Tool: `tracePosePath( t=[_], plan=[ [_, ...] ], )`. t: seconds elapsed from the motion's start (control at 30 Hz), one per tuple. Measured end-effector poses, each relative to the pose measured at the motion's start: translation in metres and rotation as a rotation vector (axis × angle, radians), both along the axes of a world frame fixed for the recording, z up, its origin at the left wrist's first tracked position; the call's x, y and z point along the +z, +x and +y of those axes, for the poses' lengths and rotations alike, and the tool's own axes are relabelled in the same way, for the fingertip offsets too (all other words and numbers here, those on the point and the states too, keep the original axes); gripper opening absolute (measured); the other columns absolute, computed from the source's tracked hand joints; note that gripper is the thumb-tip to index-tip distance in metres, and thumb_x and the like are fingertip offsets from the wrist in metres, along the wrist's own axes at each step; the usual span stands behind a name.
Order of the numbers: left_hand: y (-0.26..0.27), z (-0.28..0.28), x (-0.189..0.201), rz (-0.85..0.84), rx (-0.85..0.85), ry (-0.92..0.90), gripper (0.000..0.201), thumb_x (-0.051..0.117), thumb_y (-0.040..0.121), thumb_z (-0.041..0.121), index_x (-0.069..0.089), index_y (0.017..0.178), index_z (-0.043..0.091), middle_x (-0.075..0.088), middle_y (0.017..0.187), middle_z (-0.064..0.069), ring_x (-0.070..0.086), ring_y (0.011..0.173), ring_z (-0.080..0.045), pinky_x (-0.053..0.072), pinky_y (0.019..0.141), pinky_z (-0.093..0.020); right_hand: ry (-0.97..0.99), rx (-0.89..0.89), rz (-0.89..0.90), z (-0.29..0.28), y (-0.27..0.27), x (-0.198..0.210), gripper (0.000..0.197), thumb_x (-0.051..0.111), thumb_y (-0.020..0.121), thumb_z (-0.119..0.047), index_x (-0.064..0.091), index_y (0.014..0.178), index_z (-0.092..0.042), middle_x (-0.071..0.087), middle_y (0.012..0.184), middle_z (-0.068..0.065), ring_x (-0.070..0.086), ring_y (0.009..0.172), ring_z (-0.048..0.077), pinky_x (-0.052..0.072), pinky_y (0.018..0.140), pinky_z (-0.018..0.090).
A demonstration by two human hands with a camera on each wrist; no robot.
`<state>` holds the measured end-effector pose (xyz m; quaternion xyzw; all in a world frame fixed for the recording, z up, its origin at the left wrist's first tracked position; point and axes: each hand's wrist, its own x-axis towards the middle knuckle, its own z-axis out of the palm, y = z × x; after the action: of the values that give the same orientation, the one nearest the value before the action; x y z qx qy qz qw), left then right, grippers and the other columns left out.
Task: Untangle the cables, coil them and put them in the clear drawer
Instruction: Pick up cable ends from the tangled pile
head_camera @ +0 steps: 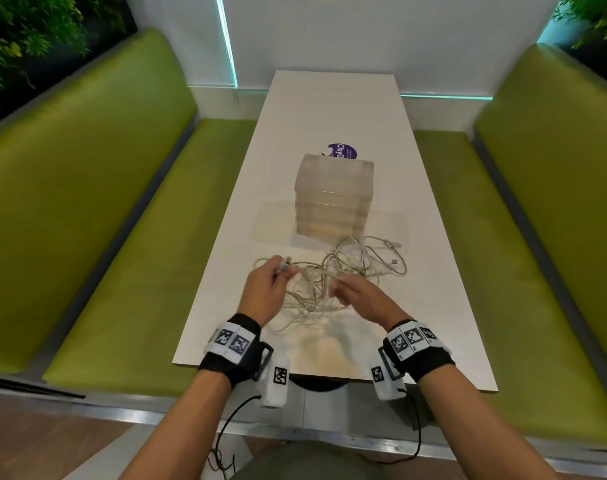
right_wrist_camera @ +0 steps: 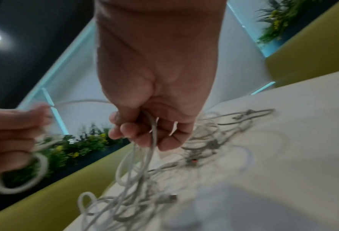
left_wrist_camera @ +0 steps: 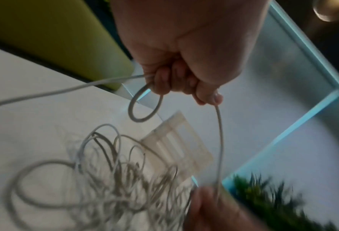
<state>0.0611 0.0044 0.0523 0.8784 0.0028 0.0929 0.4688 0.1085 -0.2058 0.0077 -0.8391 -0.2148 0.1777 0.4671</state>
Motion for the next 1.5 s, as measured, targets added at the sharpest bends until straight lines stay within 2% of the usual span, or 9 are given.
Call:
tracePosePath(
  t=[0.1, 0.23, 0.37, 0.5, 0.6, 0.73, 1.1, 1.3, 1.5],
  plan=[
    [0.002, 0.030, 0.013, -0.104, 0.228, -0.197, 0.023, 0.055, 0.094, 0.019, 0.050, 0.073, 0.012, 0.045, 0.064, 0.007, 0.039, 0.054, 0.000, 0.033, 0.052, -0.017, -0.036, -0.113, 0.059, -0.021, 0.009, -0.017, 0.031, 0.041, 0.099, -0.020, 0.059, 0.073, -0.022, 0.050, 0.066, -0.003, 0.048, 0.066, 0.015, 0.039, 0.070, 0.034],
    [0.002, 0.056, 0.021, -0.149, 0.356, -0.242, 0.030, 0.056, 0.094, 0.020, 0.044, 0.067, 0.017, 0.035, 0.060, 0.004, 0.032, 0.049, 0.000, 0.029, 0.050, -0.016, -0.069, -0.131, 0.086, -0.028, 0.009, -0.025, 0.031, 0.040, 0.100, -0.017, 0.058, 0.075, -0.019, 0.049, 0.067, -0.003, 0.047, 0.066, 0.015, 0.038, 0.072, 0.034],
    [-0.003, 0.040, 0.012, 0.016, 0.173, -0.133, 0.034, 0.052, 0.096, 0.027, 0.039, 0.068, 0.013, 0.038, 0.064, 0.002, 0.032, 0.055, -0.011, 0.029, 0.054, -0.029, -0.086, -0.085, -0.007, -0.010, 0.003, -0.012, 0.028, 0.044, 0.099, -0.018, 0.059, 0.075, -0.019, 0.047, 0.066, -0.008, 0.045, 0.063, 0.009, 0.036, 0.066, 0.028],
    [-0.009, -0.008, -0.002, 0.227, -0.032, -0.080, 0.030, 0.058, 0.090, 0.040, 0.051, 0.084, 0.011, 0.046, 0.067, 0.005, 0.040, 0.058, -0.011, 0.034, 0.053, -0.020, -0.200, 0.028, -0.152, 0.010, -0.006, 0.006, 0.024, 0.047, 0.098, -0.017, 0.063, 0.080, -0.020, 0.064, 0.080, -0.002, 0.058, 0.076, 0.017, 0.043, 0.073, 0.034],
    [-0.007, -0.036, -0.009, 0.256, -0.085, -0.115, 0.025, 0.059, 0.091, 0.034, 0.049, 0.079, 0.015, 0.049, 0.061, 0.008, 0.044, 0.053, -0.005, 0.035, 0.054, -0.021, -0.315, 0.080, -0.250, 0.021, -0.014, 0.013, 0.020, 0.048, 0.095, -0.010, 0.068, 0.097, -0.014, 0.071, 0.092, 0.002, 0.059, 0.087, 0.016, 0.039, 0.079, 0.028],
    [-0.004, -0.050, -0.013, 0.167, -0.061, -0.167, 0.029, 0.052, 0.096, 0.022, 0.042, 0.070, 0.014, 0.052, 0.059, -0.001, 0.049, 0.052, -0.005, 0.042, 0.054, -0.021, -0.514, 0.094, -0.251, 0.026, -0.018, 0.013, 0.025, 0.039, 0.099, -0.017, 0.063, 0.107, -0.016, 0.069, 0.103, 0.001, 0.055, 0.100, 0.026, 0.039, 0.093, 0.041],
    [-0.001, 0.006, 0.024, -0.134, 0.279, -0.286, 0.027, 0.044, 0.099, 0.016, 0.038, 0.074, 0.010, 0.032, 0.059, 0.004, 0.027, 0.048, -0.005, 0.025, 0.046, -0.020, -0.476, -0.118, -0.108, -0.013, 0.012, -0.001, 0.024, 0.042, 0.092, -0.006, 0.058, 0.083, -0.023, 0.065, 0.098, 0.005, 0.060, 0.095, 0.030, 0.043, 0.080, 0.036],
    [-0.003, 0.001, 0.013, 0.106, 0.141, -0.226, 0.027, 0.048, 0.096, 0.017, 0.044, 0.070, 0.015, 0.042, 0.057, 0.003, 0.034, 0.043, -0.002, 0.031, 0.046, -0.020, -0.439, -0.066, -0.195, 0.003, 0.006, 0.003, 0.027, 0.043, 0.088, 0.000, 0.062, 0.086, -0.019, 0.063, 0.090, -0.008, 0.058, 0.100, 0.024, 0.041, 0.084, 0.036],
    [-0.001, -0.044, 0.000, 0.383, -0.146, -0.006, 0.032, 0.053, 0.093, 0.040, 0.058, 0.081, 0.011, 0.063, 0.077, -0.005, 0.058, 0.070, -0.018, 0.043, 0.064, -0.028, -0.584, -0.018, -0.264, 0.026, -0.004, 0.015, 0.025, 0.041, 0.090, -0.007, 0.060, 0.103, -0.017, 0.063, 0.108, 0.007, 0.047, 0.111, 0.027, 0.030, 0.092, 0.040]
  ],
)
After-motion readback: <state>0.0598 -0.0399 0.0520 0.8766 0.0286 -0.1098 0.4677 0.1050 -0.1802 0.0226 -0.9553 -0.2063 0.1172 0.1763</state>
